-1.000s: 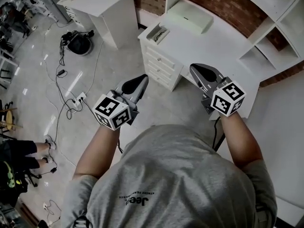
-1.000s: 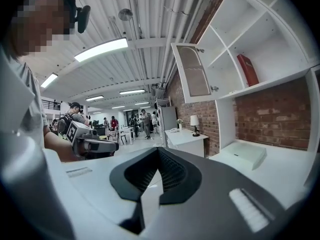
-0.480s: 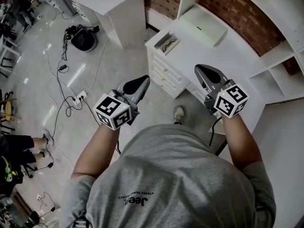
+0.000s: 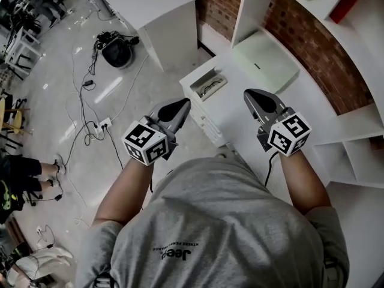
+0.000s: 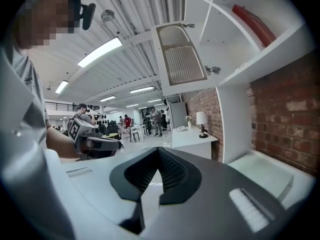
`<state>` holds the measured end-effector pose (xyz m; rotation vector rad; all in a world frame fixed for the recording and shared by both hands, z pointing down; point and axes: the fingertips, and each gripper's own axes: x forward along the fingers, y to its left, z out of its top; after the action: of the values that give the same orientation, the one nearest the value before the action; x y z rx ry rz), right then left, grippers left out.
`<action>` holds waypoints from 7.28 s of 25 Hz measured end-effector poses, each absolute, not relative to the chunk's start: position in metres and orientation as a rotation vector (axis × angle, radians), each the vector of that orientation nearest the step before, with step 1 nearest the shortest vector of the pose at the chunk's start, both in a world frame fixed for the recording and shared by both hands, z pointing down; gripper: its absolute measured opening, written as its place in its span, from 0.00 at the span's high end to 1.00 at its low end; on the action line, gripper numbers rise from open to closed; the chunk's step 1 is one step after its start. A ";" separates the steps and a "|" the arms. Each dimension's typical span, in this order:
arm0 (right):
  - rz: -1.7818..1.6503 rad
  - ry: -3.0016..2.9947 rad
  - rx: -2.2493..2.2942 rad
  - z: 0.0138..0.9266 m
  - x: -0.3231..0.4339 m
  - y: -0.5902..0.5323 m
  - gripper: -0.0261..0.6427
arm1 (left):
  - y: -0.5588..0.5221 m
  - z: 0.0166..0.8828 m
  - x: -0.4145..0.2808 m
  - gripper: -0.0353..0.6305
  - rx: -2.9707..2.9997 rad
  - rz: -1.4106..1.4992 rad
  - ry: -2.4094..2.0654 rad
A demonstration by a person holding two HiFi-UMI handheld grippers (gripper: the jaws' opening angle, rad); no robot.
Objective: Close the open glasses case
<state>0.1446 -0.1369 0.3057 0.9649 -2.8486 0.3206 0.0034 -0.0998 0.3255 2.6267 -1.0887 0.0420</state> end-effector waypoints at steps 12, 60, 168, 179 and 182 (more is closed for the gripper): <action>0.372 -2.793 1.041 0.333 0.144 -0.220 0.95 | -0.182 0.346 -0.007 0.95 2.586 0.046 -1.016; -0.247 -2.232 0.045 0.561 0.049 -0.295 0.23 | -0.252 0.544 0.022 0.31 2.694 0.638 -0.837; 0.432 -2.653 0.916 0.435 0.111 -0.259 0.78 | -0.255 0.404 0.009 0.86 2.706 0.287 -0.942; 0.469 -2.664 1.121 0.402 0.121 -0.252 0.95 | -0.243 0.381 0.000 0.95 2.604 0.127 -0.961; 0.482 -2.663 1.136 0.401 0.121 -0.249 0.95 | -0.241 0.379 -0.003 0.95 2.600 0.126 -0.973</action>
<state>0.1209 -0.2492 0.4005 1.1361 -2.6629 0.4819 -0.0032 -0.2409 0.3790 2.5997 -0.9725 0.1265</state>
